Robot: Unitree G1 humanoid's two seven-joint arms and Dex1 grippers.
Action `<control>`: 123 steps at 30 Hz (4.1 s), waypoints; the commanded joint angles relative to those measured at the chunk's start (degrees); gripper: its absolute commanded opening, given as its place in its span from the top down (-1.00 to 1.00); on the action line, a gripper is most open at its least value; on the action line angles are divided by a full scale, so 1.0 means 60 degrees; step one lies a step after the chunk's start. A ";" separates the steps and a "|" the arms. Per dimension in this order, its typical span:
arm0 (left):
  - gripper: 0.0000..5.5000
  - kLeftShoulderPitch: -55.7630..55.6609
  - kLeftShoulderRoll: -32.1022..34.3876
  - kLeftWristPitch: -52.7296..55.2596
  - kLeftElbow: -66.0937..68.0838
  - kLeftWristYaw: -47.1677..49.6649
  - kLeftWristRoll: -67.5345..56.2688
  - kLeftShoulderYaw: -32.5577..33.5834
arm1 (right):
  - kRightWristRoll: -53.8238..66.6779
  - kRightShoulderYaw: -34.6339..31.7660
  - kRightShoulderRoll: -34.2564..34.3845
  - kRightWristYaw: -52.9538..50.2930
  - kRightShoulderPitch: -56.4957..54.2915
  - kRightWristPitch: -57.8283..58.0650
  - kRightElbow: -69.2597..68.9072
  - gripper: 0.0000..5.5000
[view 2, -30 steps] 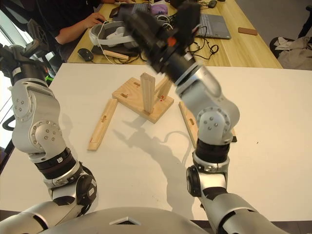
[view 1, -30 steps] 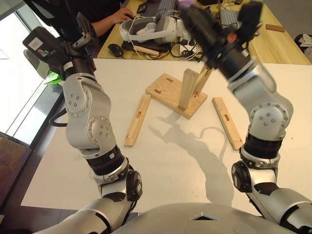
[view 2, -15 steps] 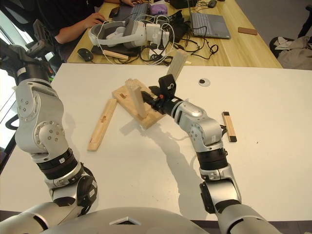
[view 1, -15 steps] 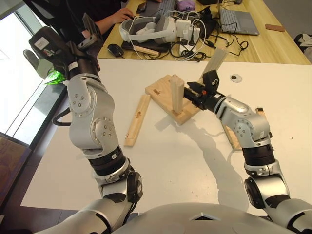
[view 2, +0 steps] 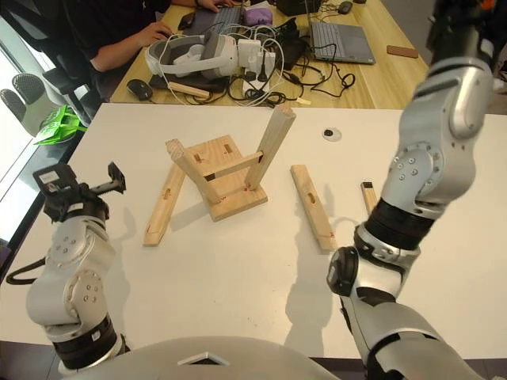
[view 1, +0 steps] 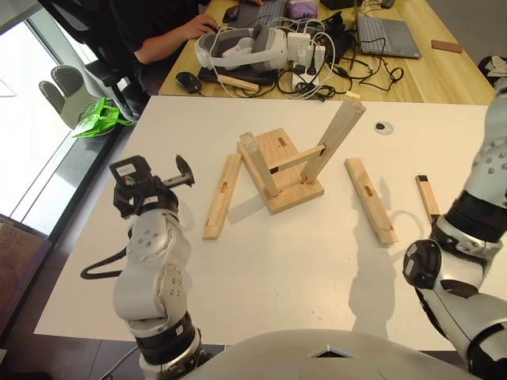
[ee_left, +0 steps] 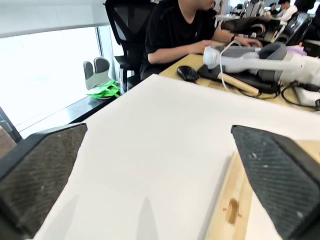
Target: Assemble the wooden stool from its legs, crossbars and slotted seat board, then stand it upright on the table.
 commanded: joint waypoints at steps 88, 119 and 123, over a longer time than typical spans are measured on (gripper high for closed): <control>0.99 -0.3392 0.0304 -0.1233 0.4711 -0.0448 0.1484 0.0638 | -0.1769 0.1667 0.1147 -0.0370 0.0421 0.1049 0.5812 1.00; 0.99 -0.5249 0.0626 -0.1865 0.2470 -0.0635 0.0480 0.1130 | 0.0057 0.1408 -0.0252 0.2415 0.0313 0.1426 0.0443 1.00; 0.99 -0.8402 0.1154 -0.1724 0.3465 -0.2663 -0.2405 0.2033 | 0.0222 0.1981 0.0384 0.2220 0.1254 0.1838 -0.0407 1.00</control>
